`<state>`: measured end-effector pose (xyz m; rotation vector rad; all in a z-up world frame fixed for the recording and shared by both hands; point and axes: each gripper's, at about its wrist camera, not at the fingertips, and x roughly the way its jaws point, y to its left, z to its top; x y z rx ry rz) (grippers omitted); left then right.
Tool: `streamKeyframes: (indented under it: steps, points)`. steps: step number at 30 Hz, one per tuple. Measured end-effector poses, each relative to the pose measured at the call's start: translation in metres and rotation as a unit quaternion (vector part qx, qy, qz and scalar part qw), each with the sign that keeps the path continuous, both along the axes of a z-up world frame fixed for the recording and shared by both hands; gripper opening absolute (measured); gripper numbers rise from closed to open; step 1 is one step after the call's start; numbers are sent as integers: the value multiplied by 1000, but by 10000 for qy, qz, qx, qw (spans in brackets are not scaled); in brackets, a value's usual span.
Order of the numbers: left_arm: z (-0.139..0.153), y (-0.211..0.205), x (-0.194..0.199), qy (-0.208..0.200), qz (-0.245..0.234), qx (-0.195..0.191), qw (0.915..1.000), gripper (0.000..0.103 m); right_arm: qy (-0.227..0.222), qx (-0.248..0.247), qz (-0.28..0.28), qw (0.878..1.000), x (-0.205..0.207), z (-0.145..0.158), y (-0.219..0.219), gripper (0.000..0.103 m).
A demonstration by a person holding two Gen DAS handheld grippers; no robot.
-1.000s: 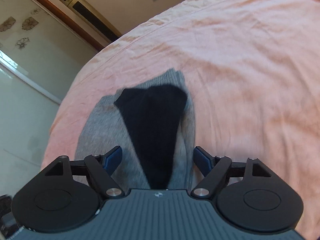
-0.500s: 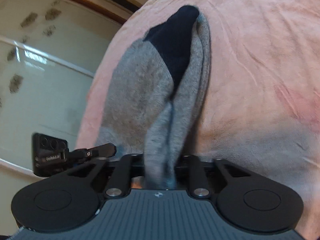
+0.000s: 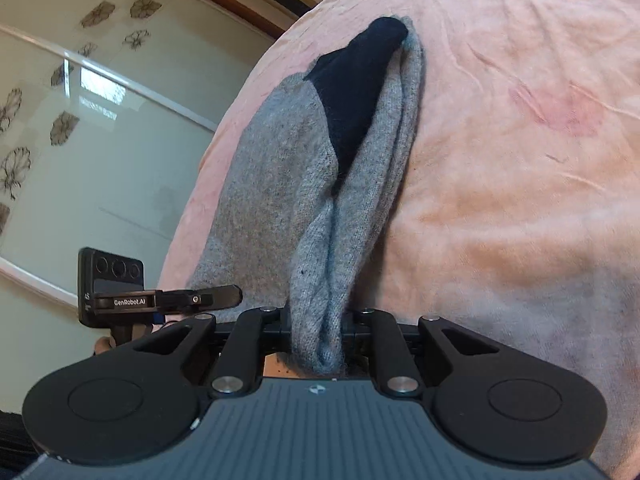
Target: Fold small clothes
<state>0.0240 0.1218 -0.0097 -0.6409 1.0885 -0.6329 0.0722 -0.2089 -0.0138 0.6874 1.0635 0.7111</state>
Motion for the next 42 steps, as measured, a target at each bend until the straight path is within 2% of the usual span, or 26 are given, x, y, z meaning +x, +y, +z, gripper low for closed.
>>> streamKeyframes:
  steps: [2, 4, 6, 7, 8, 9, 10, 15, 18, 19, 20, 21, 22, 23, 24, 25, 27, 30, 32, 33, 34, 35, 36, 37, 39, 42]
  points:
    - [2, 3, 3, 64, -113, -115, 9998, 36, -2, 140, 33, 9999, -2, 4, -1, 47]
    - [2, 4, 7, 165, -191, -500, 9984, 72, -19, 299, 60, 9995, 0, 8, 1, 65]
    - [1, 0, 8, 173, -198, -570, 9980, 76, 43, 332, 90, 9994, 3, 9, 6, 70]
    - [1, -3, 8, 137, -228, -526, 9983, 75, 84, 275, 80, 9996, 3, 6, 9, 64]
    - [2, -9, 8, 79, -256, -468, 9985, 73, 134, 140, 126, 9997, 4, 4, 12, 43]
    - [3, -12, 7, 47, -247, -276, 9993, 44, 184, -62, 204, 9996, 1, 2, 16, 28]
    - [2, -14, 5, 115, -269, 9, 9996, 13, 156, -176, 274, 9993, 0, 1, 17, 21]
    - [17, -6, -14, -246, -354, 91, 9990, 12, -295, -187, 591, 9976, -23, 23, 15, 20]
    - [9, -10, -23, -267, -555, 422, 9972, 15, -147, -444, 614, 9970, -30, 11, 14, 20]
    - [5, -7, -23, -287, -542, 314, 9976, 17, -81, -308, 515, 9982, -29, 5, 10, 19]
    - [6, -2, -21, -220, -530, 217, 9981, 18, -52, -145, 418, 9990, -29, 4, 6, 28]
    - [11, 2, -19, -205, -531, 217, 9981, 27, -96, -131, 300, 9994, -28, 8, 1, 33]
    - [20, 10, -18, -343, -474, 247, 9980, 46, -269, -150, 128, 9994, -28, 17, -7, 51]
    - [30, 18, -16, -557, -340, 239, 9976, 61, -480, -96, -83, 9988, -26, 26, -16, 74]
    - [40, 28, -13, -815, -97, 215, 9964, 91, -646, 8, -300, 9975, -21, 34, -27, 83]
    - [48, 35, -4, -991, 195, 213, 9947, 103, -753, 123, -535, 9957, -11, 41, -38, 92]
    - [53, 45, 27, -1003, 625, 163, 9929, 103, -788, 196, -824, 9933, 17, 46, -49, 90]
    - [35, 39, 81, -561, 1031, 141, 9930, 102, -460, -70, -1053, 9933, 69, 28, -45, 84]
    - [21, 26, 109, -268, 1003, 226, 9943, 100, -279, -311, -934, 9948, 92, 13, -23, 83]
    - [22, 16, 117, -499, 954, 324, 9937, 98, -279, -305, -827, 9957, 101, 7, -14, 81]
    - [23, 8, 124, -534, 830, 533, 9937, 55, -295, -297, -723, 9965, 106, 6, -5, 60]
    - [24, -2, 131, -491, 681, 731, 9938, 15, -206, -396, -582, 9973, 112, 4, 4, 25]
    - [29, -13, 134, -580, 685, 912, 9918, 18, -362, -535, -458, 9969, 114, 9, 12, 25]
    - [36, -17, 131, -847, 644, 1070, 9885, 17, -712, -667, -309, 9947, 112, 18, 18, 24]
    - [45, -21, 124, -1302, 604, 1365, 9802, 17, -1078, -727, -268, 9912, 112, 31, 16, 23]
    - [30, -21, 124, -1308, 600, 1618, 9763, 18, -707, -976, -291, 9923, 122, 9, 9, 25]
